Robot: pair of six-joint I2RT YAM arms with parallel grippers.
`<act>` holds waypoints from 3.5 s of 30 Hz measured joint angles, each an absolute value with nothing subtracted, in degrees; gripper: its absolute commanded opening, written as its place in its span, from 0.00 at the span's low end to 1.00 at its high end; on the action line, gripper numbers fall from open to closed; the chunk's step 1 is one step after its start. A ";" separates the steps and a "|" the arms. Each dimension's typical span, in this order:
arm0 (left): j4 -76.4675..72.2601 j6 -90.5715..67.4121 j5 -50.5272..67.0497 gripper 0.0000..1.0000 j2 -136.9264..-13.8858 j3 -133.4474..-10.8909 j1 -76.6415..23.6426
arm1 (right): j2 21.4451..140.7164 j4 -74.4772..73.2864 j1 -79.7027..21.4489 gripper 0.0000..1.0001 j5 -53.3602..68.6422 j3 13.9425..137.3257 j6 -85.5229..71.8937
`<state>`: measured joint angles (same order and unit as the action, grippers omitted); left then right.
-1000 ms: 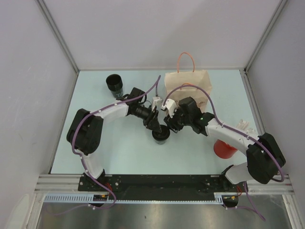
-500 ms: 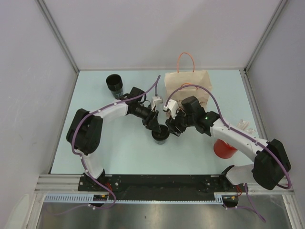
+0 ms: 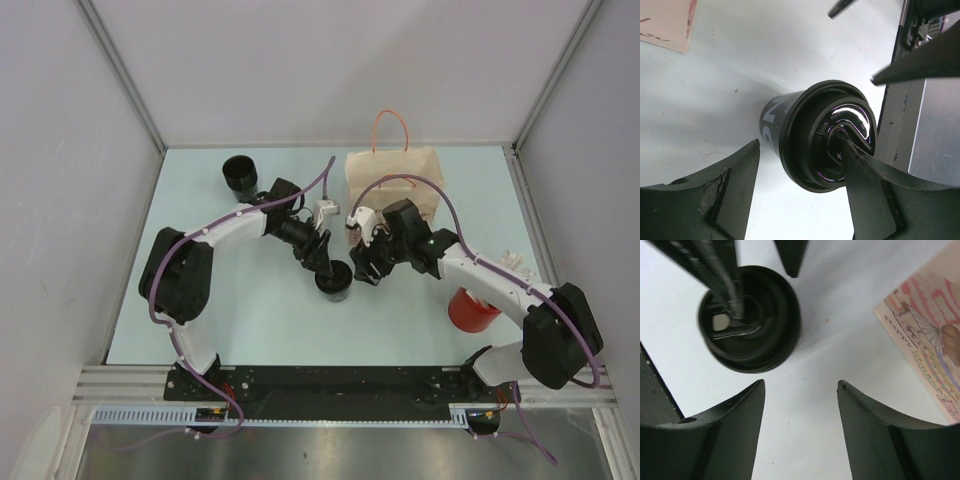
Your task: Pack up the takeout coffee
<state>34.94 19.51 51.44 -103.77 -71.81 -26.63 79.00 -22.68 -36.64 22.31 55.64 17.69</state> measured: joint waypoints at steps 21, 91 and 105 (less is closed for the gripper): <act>30.15 15.49 51.11 0.71 -103.92 -70.59 -28.08 | 83.37 -20.58 -32.27 0.49 29.52 55.66 6.61; 27.97 16.01 48.23 0.64 -100.92 -68.25 -28.49 | 80.25 -23.64 -34.61 0.45 24.12 53.87 13.67; 27.94 16.01 48.25 0.63 -100.92 -68.25 -28.49 | 82.63 -19.84 -34.65 0.45 24.67 53.93 10.26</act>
<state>27.94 16.01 48.25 -100.92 -68.25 -28.49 82.63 -19.84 -34.65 24.67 53.93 10.26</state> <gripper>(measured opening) 0.642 0.457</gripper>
